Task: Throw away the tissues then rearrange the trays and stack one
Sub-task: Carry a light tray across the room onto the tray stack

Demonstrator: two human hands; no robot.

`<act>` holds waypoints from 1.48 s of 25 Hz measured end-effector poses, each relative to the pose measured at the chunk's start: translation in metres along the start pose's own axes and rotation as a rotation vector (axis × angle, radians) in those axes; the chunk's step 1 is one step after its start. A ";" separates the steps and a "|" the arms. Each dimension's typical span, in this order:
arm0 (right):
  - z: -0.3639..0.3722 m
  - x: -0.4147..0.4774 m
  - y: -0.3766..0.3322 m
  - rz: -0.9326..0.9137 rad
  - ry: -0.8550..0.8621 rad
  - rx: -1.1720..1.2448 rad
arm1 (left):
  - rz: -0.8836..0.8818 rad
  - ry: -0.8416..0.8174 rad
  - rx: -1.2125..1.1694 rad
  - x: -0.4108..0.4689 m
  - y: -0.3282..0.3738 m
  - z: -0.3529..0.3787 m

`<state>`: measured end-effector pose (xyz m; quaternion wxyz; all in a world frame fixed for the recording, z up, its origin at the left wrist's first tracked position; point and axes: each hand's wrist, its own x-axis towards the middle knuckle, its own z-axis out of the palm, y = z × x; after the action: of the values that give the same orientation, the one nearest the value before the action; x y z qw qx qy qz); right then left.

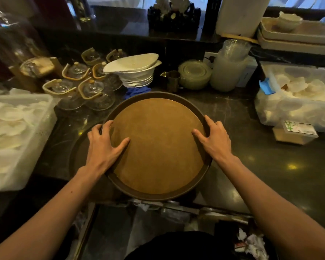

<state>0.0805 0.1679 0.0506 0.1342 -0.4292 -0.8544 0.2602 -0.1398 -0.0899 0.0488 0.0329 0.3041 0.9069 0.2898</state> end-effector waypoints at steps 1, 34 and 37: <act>0.011 -0.006 -0.014 -0.004 -0.006 0.003 | -0.014 0.010 0.001 -0.005 -0.017 -0.010; 0.124 0.040 -0.074 0.035 -0.375 0.023 | -0.413 -0.055 -0.012 -0.033 -0.118 0.000; 0.129 0.039 -0.071 0.029 -0.369 0.036 | -0.469 -0.022 -0.037 -0.033 -0.113 0.002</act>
<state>-0.0483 0.1218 -0.0159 -0.0208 -0.3841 -0.8535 0.3515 -0.1726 -0.1814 -0.0185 0.1146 0.0877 0.9468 0.2877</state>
